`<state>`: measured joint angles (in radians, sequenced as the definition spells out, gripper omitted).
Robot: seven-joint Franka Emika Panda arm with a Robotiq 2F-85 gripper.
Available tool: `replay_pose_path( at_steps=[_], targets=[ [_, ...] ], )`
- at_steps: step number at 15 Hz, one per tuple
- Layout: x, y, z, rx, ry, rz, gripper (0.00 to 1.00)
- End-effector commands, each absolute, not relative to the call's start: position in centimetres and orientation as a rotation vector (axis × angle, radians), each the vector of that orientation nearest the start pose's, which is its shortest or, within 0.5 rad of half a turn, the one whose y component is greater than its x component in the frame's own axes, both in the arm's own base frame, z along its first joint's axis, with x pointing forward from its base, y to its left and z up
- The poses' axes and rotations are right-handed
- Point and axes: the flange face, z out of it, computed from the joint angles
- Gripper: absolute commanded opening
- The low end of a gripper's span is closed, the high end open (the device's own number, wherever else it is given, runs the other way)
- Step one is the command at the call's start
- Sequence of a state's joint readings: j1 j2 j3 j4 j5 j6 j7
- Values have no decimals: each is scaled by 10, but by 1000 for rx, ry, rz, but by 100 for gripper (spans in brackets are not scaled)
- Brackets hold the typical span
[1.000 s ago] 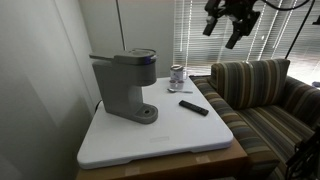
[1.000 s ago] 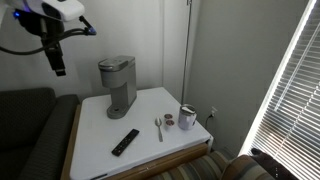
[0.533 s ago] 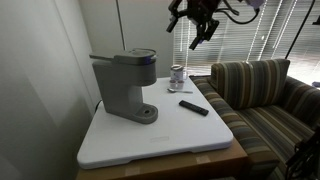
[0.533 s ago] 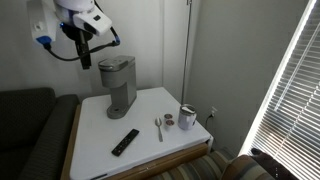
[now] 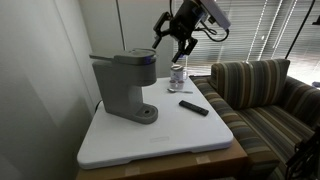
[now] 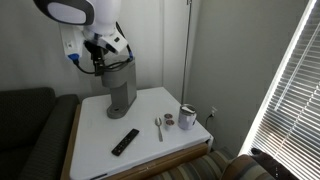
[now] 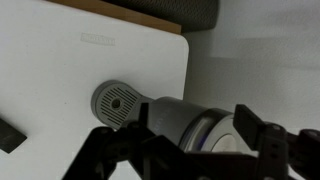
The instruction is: Open the top compartment of the coffee machine.
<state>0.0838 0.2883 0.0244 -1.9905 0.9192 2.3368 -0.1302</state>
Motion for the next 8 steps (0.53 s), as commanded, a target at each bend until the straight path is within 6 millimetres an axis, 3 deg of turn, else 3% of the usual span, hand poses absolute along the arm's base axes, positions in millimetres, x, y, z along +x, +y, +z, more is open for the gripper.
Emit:
replay_pose_path(
  at_steps=[1,8],
  targets=[
    [620,66,317,-2371,476,-52,59],
    [619,53,314,-2370,420,-37,10]
  ],
)
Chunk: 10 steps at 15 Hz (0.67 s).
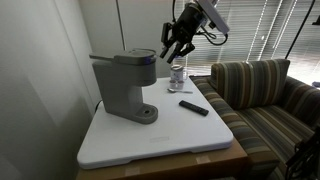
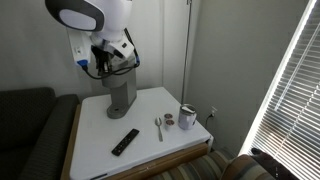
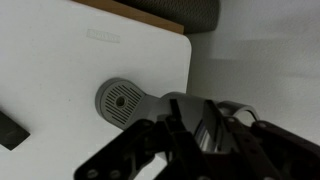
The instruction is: Open the top compartment of the coffee machine.
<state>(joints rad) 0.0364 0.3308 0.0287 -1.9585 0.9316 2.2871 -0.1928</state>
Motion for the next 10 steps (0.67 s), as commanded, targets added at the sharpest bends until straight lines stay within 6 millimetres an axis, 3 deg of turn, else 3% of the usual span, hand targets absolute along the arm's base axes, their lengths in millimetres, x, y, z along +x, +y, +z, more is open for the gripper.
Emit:
replay_pose_path(
  at_steps=[1,10],
  targets=[
    [618,53,313,-2374,405,-24,3],
    [626,53,314,-2383,395,-34,0]
  ],
)
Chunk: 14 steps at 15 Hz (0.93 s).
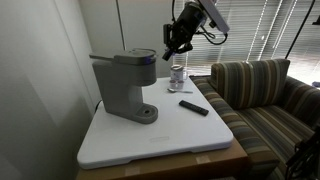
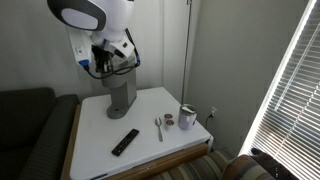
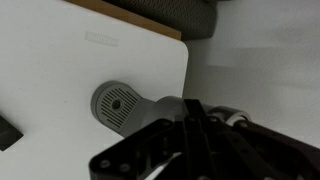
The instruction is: Open the top compartment of the coffee machine.
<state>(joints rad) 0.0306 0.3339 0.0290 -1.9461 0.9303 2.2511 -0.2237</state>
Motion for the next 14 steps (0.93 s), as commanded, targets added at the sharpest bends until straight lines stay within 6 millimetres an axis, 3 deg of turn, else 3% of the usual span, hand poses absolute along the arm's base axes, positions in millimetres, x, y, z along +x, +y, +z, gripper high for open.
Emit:
replay_pose_path(
  at_steps=[1,10,14],
  targets=[
    [627,53,314,-2382,394,-34,0],
    [641,54,310,-2386,386,-25,0],
    [636,59,310,-2402,385,-30,1]
  ],
)
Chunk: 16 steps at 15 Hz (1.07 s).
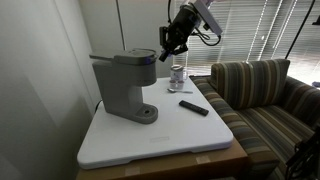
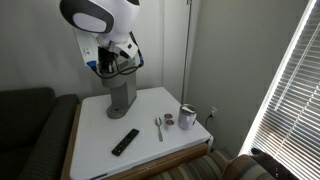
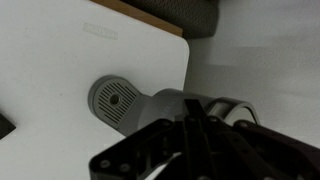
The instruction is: Open the top compartment of the coffee machine.
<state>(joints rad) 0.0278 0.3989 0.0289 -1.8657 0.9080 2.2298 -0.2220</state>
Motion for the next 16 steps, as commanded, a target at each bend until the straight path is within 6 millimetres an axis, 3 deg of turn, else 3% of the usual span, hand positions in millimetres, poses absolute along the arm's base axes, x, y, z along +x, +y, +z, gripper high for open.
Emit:
replay_pose_path(
  at_steps=[1,16],
  targets=[
    [637,59,310,-2402,384,-29,1],
    [649,60,320,-2377,382,-90,0]
  ],
)
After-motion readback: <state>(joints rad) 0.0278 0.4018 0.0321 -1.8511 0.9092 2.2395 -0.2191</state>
